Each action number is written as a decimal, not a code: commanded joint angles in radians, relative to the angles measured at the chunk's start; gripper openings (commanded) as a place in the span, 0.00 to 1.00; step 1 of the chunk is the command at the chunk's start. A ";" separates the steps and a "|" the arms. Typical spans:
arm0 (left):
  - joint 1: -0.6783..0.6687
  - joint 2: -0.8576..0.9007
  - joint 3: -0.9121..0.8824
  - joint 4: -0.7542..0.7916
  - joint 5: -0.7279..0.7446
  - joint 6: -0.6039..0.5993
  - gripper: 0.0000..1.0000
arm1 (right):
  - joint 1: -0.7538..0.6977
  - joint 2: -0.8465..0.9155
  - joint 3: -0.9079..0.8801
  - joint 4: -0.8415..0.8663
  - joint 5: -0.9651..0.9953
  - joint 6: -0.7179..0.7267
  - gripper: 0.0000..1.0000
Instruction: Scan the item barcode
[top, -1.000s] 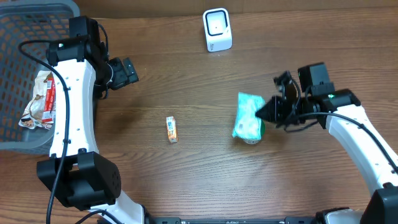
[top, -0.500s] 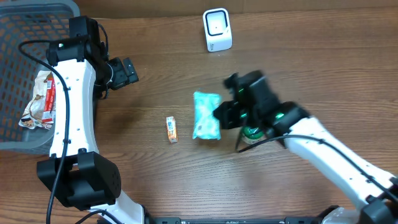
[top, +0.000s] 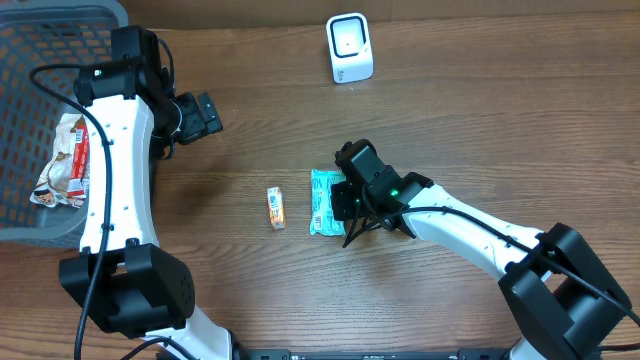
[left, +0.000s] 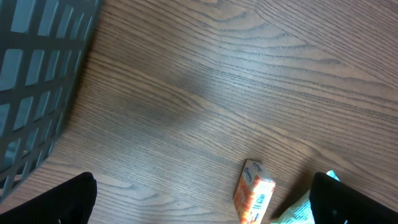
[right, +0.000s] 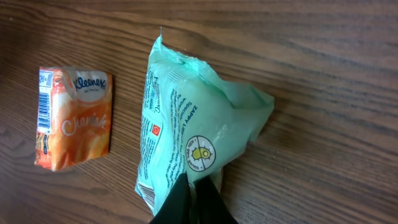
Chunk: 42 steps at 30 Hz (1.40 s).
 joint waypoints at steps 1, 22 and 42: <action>0.003 -0.033 0.019 0.001 -0.003 0.018 1.00 | 0.002 -0.013 0.021 0.013 0.017 -0.023 0.11; 0.003 -0.033 0.019 0.001 -0.003 0.018 1.00 | -0.052 -0.151 0.233 -0.325 0.072 -0.055 0.49; 0.003 -0.033 0.019 0.001 -0.003 0.018 1.00 | -0.260 -0.193 0.231 -0.748 0.039 -0.020 0.90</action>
